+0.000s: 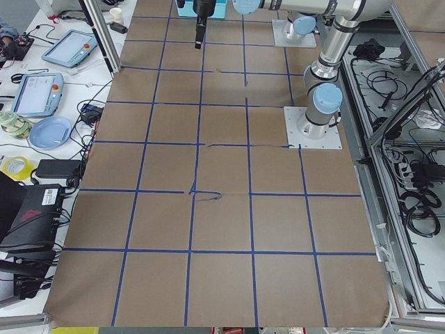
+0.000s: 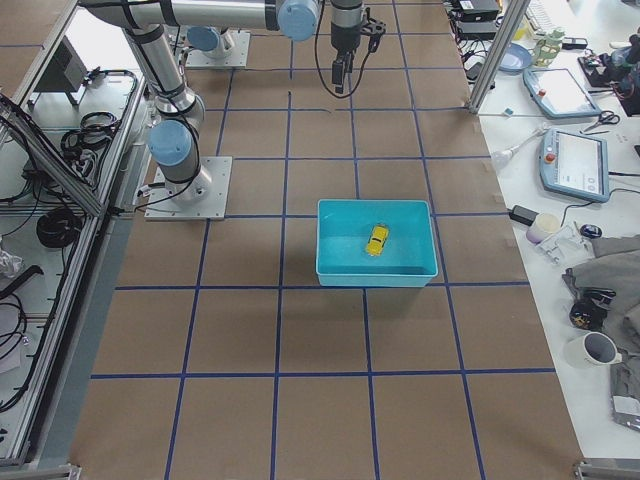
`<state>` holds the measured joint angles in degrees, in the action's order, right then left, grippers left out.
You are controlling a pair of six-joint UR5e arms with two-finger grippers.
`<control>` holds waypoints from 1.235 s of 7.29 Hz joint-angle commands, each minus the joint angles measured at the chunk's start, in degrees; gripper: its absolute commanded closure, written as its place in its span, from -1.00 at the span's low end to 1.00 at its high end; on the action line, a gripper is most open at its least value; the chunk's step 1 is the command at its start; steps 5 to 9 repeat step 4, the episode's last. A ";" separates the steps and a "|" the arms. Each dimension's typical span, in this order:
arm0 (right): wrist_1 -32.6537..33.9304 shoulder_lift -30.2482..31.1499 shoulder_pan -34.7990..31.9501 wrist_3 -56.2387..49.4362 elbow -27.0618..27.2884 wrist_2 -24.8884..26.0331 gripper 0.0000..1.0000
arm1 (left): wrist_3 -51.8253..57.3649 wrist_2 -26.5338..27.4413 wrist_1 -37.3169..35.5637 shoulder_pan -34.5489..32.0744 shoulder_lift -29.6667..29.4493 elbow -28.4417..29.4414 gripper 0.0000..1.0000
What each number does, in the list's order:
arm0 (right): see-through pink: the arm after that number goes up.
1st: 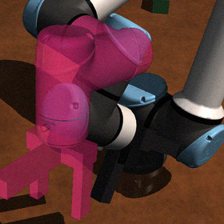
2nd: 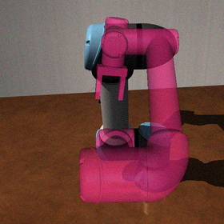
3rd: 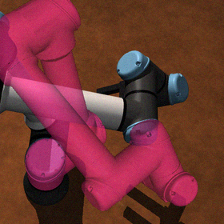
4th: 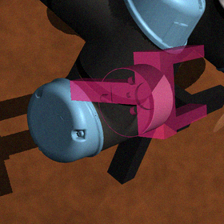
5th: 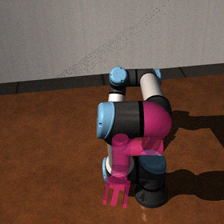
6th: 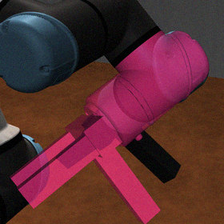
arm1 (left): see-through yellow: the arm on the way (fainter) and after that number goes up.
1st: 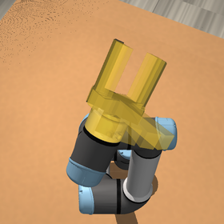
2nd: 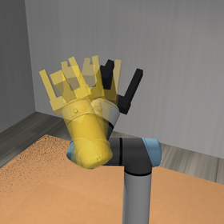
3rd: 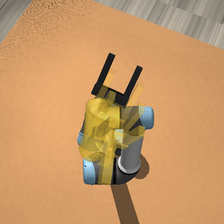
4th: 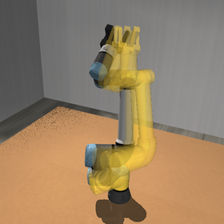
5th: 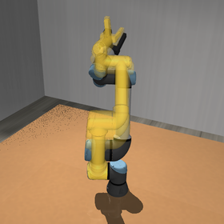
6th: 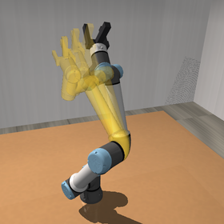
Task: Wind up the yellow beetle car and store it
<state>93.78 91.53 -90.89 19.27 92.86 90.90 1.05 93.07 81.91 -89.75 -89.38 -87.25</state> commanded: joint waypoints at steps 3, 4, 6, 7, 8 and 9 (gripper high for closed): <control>-1.59 2.34 -1.48 0.95 -0.05 -0.55 -1.00 | 0.00 0.00 0.00 0.01 0.00 0.06 -1.00; -1.59 2.34 -1.48 1.03 0.04 -0.47 -1.00 | 0.09 0.00 0.00 0.01 0.00 0.06 -1.00; -1.59 2.34 -1.48 1.03 0.04 -0.47 -1.00 | 0.09 0.00 0.00 0.01 0.00 0.06 -1.00; -1.59 2.34 -1.48 1.03 0.04 -0.47 -1.00 | 0.09 0.00 0.00 0.01 0.00 0.06 -1.00; -1.59 2.34 -1.48 1.03 0.04 -0.47 -1.00 | 0.09 0.00 0.00 0.01 0.00 0.06 -1.00; -1.59 2.34 -1.48 1.03 0.04 -0.47 -1.00 | 0.09 0.00 0.00 0.01 0.00 0.06 -1.00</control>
